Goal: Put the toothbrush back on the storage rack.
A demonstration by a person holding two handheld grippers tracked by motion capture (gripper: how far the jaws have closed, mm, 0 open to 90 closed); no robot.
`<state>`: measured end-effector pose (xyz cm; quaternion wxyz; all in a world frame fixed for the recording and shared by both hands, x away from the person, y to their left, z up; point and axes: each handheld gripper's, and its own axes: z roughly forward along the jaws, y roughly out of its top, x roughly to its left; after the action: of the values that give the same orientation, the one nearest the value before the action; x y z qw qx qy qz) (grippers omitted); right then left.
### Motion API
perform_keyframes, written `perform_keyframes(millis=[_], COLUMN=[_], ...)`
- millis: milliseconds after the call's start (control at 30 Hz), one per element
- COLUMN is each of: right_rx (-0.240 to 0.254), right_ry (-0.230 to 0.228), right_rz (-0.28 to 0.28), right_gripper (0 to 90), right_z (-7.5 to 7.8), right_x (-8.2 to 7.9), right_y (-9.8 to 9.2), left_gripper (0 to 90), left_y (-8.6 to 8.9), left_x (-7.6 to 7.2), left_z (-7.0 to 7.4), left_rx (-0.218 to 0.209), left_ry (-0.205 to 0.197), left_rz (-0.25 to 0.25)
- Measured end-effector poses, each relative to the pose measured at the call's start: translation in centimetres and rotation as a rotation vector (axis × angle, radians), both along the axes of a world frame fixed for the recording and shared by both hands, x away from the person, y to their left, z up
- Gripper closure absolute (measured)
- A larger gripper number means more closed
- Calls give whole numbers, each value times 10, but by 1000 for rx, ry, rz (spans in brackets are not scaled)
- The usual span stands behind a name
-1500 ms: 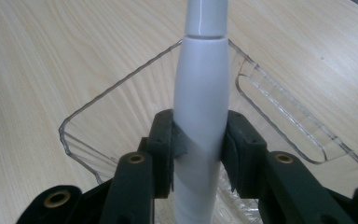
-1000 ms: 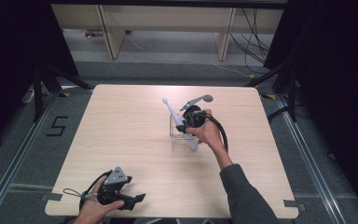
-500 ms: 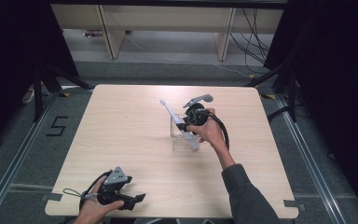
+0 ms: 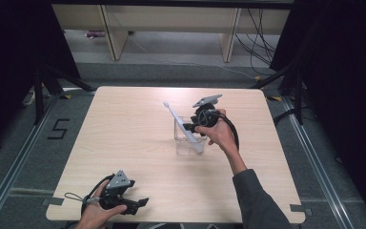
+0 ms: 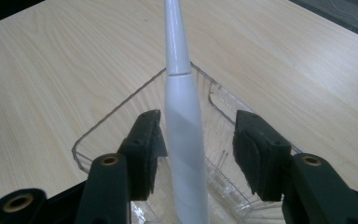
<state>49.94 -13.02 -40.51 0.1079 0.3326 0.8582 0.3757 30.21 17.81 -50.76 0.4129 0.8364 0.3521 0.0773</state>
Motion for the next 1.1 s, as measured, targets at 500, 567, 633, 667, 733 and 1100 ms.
perform_keyframes(millis=[500,567,633,667,733,1100], right_rx=[28,40,43,43,29,48], right_ry=[-23,-43,-43,-33,-26,-64], right_rz=[-1,-2,-1,-8,5,-15], right_gripper=[444,430,426,421,404,341], right_z=[7,7,7,8,12,22], right_x=[-5,-6,-7,-8,-10,-19], right_y=[-6,-3,-3,-4,-6,-17], left_gripper=[149,148,148,148,148,148], left_y=[0,0,0,0,0,0], left_x=[1,0,0,0,0,0], left_z=[0,0,0,0,0,-1], left_rx=[-4,-15,-15,-15,-15,-13], left_ry=[-6,-5,-5,-5,-5,-6], left_rz=[-1,9,9,8,9,8])
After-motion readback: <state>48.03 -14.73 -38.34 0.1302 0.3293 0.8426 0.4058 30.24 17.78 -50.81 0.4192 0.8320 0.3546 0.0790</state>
